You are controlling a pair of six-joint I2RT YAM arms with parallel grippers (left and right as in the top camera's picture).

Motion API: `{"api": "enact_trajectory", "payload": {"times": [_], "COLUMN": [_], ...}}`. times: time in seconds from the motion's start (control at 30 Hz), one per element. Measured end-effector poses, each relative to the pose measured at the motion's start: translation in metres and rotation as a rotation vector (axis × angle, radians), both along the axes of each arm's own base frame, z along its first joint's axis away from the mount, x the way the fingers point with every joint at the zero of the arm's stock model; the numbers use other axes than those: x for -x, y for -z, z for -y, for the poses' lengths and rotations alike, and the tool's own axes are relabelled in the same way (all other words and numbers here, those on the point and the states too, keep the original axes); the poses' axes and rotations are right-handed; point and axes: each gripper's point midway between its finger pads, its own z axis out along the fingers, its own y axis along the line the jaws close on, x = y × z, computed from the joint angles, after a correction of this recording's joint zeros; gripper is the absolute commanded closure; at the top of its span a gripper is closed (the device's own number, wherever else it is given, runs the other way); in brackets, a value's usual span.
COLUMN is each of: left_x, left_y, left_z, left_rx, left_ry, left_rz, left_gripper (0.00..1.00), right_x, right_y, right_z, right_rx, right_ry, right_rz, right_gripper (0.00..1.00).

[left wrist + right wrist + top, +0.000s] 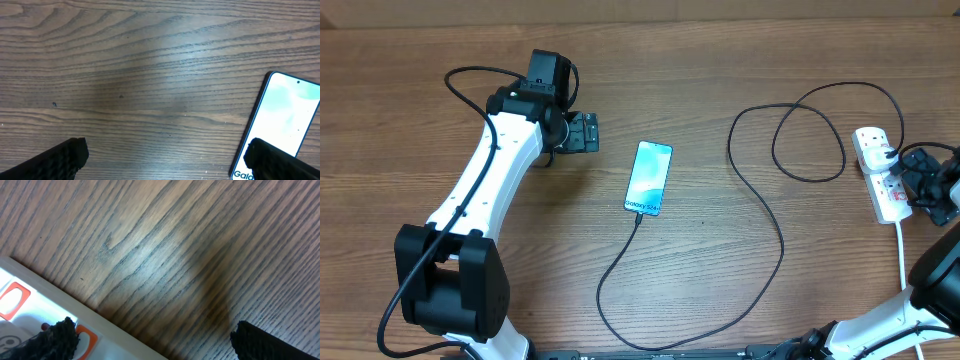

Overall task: Plug charger to phone and switch on socket
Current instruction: 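Press the power strip's socket switch down with the right gripper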

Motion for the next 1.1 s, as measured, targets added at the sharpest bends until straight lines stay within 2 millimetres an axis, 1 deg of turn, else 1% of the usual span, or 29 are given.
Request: {"api": "enact_trajectory", "payload": {"times": [0.77,0.87,1.1], "left_x": [0.0,0.0,0.0], "left_y": [0.0,0.0,0.0], "left_z": [0.0,0.0,0.0], "left_rx": [0.0,0.0,0.0], "left_ry": [0.0,0.0,0.0], "left_rz": [0.0,0.0,0.0], "left_gripper": [0.01,0.0,0.0], "right_x": [0.006,0.007,0.009], "right_y": [-0.002,-0.001,-0.002], "right_z": [-0.007,-0.012,-0.015], "right_rx": [-0.045,-0.066,-0.079], "right_ry": [0.009,0.002,0.0], "right_rz": [-0.029,-0.029,-0.034], "right_gripper": [0.0,0.0,0.0]}}
